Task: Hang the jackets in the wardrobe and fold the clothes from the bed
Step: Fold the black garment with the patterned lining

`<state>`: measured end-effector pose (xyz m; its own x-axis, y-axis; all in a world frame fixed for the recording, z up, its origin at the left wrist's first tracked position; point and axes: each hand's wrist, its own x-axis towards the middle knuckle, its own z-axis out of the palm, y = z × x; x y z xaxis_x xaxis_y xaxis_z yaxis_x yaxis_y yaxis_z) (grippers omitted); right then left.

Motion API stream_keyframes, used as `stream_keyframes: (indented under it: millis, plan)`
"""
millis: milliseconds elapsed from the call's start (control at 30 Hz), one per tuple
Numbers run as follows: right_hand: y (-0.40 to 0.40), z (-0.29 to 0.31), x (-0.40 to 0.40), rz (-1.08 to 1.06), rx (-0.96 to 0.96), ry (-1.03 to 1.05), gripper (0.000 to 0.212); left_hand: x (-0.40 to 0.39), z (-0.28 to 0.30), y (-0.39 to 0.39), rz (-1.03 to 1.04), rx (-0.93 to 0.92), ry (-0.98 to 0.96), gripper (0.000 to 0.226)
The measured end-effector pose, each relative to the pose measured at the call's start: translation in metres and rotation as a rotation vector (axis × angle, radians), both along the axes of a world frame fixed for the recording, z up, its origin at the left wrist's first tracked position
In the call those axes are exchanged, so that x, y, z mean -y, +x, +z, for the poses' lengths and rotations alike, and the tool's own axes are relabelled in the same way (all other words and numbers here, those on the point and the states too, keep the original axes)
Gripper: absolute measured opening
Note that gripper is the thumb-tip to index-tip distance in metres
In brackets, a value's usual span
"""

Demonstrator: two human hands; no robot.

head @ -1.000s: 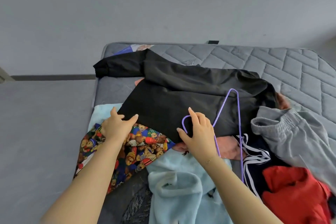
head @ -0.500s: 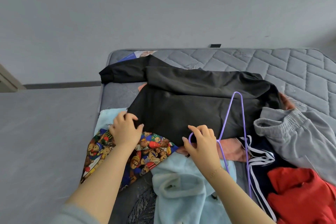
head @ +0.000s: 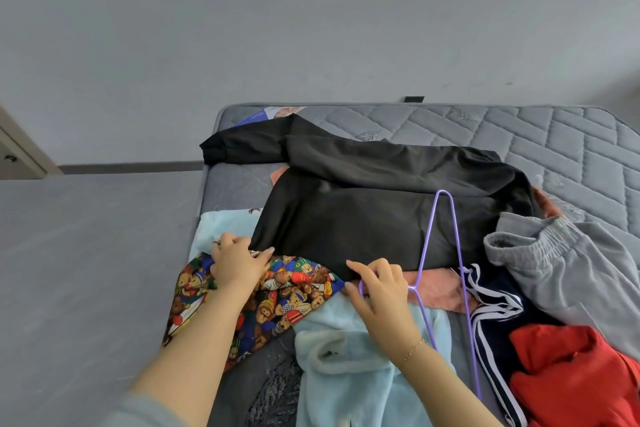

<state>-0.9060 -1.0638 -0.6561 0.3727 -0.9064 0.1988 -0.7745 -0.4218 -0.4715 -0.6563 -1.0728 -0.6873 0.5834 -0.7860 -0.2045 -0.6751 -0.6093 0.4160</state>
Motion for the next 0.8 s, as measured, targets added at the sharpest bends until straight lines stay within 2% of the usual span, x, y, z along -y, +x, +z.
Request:
stream_keyframes:
  millis: [67, 133, 200, 267, 333, 400, 500, 567, 633, 700, 800]
  plan:
    - [0.002, 0.001, -0.006, 0.025, 0.017, -0.022, 0.031, -0.006, 0.009, -0.013, -0.030, -0.150, -0.198, 0.046]
    - [0.004, 0.004, -0.011, 0.037, 0.030, -0.058, 0.027, -0.016, 0.027, -0.024, 0.143, -0.573, -0.464, 0.051]
    - [0.004, 0.006, -0.014, 0.035, 0.019, -0.099, 0.024, -0.027, 0.053, -0.025, 0.382, -0.973, -0.653, 0.059]
    - [0.002, 0.009, -0.014, -0.016, -0.004, -0.143, 0.021, -0.043, 0.073, -0.019, 0.420, -1.176, -0.822, 0.041]
    - [0.002, 0.014, -0.014, -0.118, -0.050, -0.064, 0.027, -0.060, 0.098, -0.011, 0.470, -1.334, -0.921, 0.034]
    - [0.004, 0.023, -0.018, -0.186, -0.035, 0.015, 0.039, -0.080, 0.121, 0.001, 0.512, -1.392, -1.013, 0.031]
    - [0.013, 0.044, -0.033, -0.158, 0.169, -0.195, 0.054, -0.116, 0.162, 0.026, 0.582, -1.440, -1.191, 0.029]
    - [0.025, 0.058, -0.042, -0.144, 0.160, -0.276, 0.076, -0.143, 0.187, 0.046, 0.592, -1.423, -1.313, 0.028]
    - [0.042, 0.069, -0.046, -0.091, 0.056, -0.219, 0.094, -0.173, 0.208, 0.064, 0.585, -1.442, -1.392, 0.034]
    - [0.063, 0.072, -0.051, -0.010, -0.083, -0.124, 0.087, -0.203, 0.225, 0.075, 0.566, -1.397, -1.462, 0.039]
    - [0.102, 0.078, -0.062, 0.196, -0.058, -0.103, 0.043, -0.252, 0.247, 0.093, 0.622, -1.289, -1.561, 0.034]
